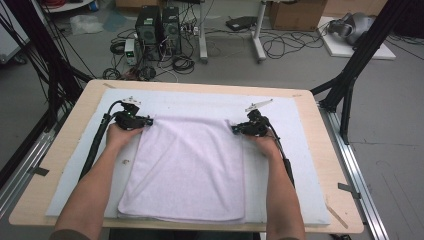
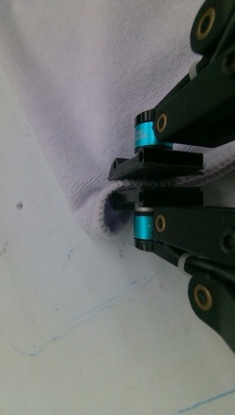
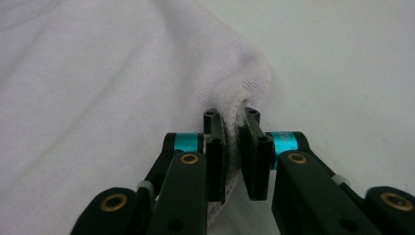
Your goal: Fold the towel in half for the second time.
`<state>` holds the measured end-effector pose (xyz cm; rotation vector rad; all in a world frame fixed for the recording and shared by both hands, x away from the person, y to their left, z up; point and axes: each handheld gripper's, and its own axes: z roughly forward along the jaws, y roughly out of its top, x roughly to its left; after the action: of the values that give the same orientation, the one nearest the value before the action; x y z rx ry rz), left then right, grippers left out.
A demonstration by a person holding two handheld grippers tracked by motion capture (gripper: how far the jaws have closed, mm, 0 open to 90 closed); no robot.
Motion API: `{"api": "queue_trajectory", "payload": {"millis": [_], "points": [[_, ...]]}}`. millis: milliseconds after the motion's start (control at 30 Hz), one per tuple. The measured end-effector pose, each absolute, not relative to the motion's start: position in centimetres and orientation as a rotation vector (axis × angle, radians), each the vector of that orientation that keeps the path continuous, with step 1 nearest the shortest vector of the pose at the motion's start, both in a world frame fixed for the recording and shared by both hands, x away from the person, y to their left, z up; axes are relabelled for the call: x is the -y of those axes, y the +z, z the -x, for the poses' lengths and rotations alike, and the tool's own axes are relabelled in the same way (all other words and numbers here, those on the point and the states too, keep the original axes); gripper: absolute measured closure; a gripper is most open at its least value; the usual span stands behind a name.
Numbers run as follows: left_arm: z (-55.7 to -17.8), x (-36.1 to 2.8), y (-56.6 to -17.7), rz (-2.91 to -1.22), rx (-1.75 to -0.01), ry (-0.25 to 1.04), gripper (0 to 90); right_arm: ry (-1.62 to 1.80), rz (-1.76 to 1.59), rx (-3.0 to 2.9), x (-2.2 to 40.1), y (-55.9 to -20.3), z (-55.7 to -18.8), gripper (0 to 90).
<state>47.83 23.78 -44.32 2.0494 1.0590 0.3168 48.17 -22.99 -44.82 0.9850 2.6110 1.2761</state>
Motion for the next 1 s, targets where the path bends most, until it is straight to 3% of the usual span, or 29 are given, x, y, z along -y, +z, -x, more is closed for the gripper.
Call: {"api": "queue_trajectory", "payload": {"millis": [300,533,633,1000], "points": [[-48.5,-24.0,-40.9,-2.005,-1.003,0.379,86.0,1.257,-0.962,-2.550,23.5,-41.6,-48.7,84.5],[-49.2,-24.5,-33.5,-1.896,-0.906,0.526,85.9,1.285,-0.874,-2.409,24.0,-33.9,-50.2,84.5],[-48.9,-25.1,-32.1,-1.840,-0.864,0.537,85.9,1.328,-0.840,-2.378,24.6,-31.3,-50.3,84.5],[-45.7,-26.3,-35.7,-1.897,-0.821,0.410,85.8,1.360,-0.827,-2.513,24.4,-34.3,-48.1,84.2]]}}
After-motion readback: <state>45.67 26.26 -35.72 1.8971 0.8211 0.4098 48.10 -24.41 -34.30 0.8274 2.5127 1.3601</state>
